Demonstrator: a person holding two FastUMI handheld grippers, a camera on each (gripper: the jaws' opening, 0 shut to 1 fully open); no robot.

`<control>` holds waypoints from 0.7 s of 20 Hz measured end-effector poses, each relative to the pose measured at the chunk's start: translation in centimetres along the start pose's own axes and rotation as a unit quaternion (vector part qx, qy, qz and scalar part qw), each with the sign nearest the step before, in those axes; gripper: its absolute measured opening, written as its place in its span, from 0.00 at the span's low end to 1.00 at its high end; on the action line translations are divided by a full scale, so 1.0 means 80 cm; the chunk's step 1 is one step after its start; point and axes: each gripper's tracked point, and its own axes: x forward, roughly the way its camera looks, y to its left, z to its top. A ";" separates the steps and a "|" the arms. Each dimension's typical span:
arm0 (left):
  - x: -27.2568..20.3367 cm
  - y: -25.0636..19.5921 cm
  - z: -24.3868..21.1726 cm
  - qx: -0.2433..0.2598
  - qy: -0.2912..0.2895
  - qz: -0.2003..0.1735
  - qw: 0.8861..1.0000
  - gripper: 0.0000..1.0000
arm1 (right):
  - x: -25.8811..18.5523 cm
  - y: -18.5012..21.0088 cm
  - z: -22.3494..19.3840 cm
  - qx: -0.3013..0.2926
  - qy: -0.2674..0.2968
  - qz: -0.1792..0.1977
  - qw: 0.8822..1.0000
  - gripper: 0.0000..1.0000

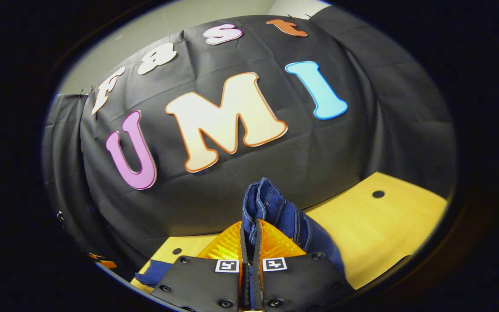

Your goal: Grasp the waist and the cuffs of the jeans and fold them to make the two legs overlap; first hold the waist and fold one-third of the jeans toward the cuffs, then hold the cuffs and fold the remaining one-third in the same direction to finish folding.

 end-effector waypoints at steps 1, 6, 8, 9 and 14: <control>0.002 0.007 -0.005 0.002 0.003 -0.002 1.000 0.96 | 0.002 -0.002 -0.005 0.013 0.009 0.015 1.000 0.07; 0.010 0.030 -0.028 -0.007 0.022 -0.007 1.000 0.96 | 0.029 -0.031 -0.021 0.072 0.071 0.076 0.992 0.05; 0.017 0.035 -0.039 -0.011 0.030 -0.008 0.999 0.96 | 0.051 -0.020 -0.049 0.078 0.100 0.080 0.989 0.05; 0.021 0.037 -0.045 -0.014 0.035 -0.010 0.999 0.96 | 0.060 -0.016 -0.059 0.079 0.115 0.079 0.987 0.05; 0.044 0.045 -0.068 -0.035 0.059 -0.018 0.997 0.96 | 0.068 -0.007 -0.051 0.076 0.183 0.066 0.978 0.06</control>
